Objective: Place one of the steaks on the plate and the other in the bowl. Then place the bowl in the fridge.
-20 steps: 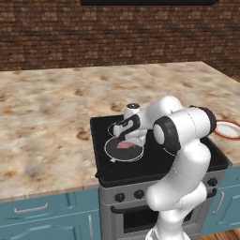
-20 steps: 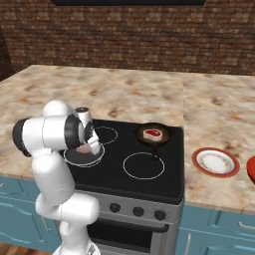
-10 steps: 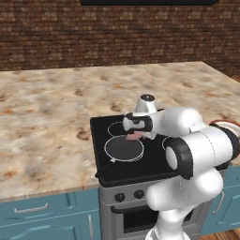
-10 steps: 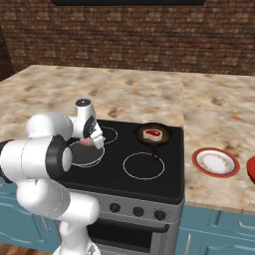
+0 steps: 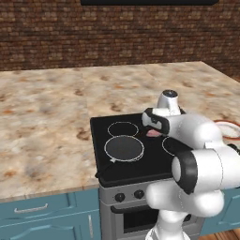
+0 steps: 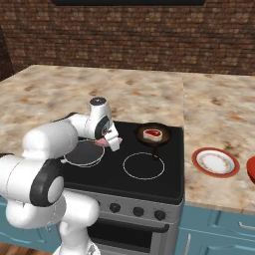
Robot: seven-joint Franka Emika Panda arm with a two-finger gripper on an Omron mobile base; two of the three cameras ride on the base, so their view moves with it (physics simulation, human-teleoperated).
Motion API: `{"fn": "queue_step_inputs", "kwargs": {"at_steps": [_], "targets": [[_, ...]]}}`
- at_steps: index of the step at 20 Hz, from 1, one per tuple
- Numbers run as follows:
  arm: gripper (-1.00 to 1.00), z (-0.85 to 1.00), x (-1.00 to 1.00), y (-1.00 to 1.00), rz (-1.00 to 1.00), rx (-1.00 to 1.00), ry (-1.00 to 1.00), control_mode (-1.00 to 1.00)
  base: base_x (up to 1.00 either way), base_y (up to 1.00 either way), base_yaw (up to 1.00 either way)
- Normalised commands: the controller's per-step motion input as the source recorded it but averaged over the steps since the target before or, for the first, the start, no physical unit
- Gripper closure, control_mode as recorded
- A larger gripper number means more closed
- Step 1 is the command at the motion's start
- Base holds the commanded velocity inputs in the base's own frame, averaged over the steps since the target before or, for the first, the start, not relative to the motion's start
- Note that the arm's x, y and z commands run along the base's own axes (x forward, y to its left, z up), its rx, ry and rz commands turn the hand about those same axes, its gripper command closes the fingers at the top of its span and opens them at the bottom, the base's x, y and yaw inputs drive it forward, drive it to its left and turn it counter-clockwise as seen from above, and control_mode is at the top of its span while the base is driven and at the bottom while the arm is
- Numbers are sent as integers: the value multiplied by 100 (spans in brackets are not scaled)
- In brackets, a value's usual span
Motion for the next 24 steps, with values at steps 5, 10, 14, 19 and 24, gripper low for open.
{"fn": "queue_step_inputs", "kwargs": {"at_steps": [5,10,14,19,24], "targets": [[100,3,-5,-100,-21,-1,3,-100,0,0,0],[100,-3,0,-100,-29,0,6,-100,0,0,0],[100,-1,0,-100,-31,0,11,-100,0,0,0],[100,0,0,-96,-22,5,2,-100,0,0,0],[100,0,0,-89,-9,11,-3,-100,0,0,0]]}}
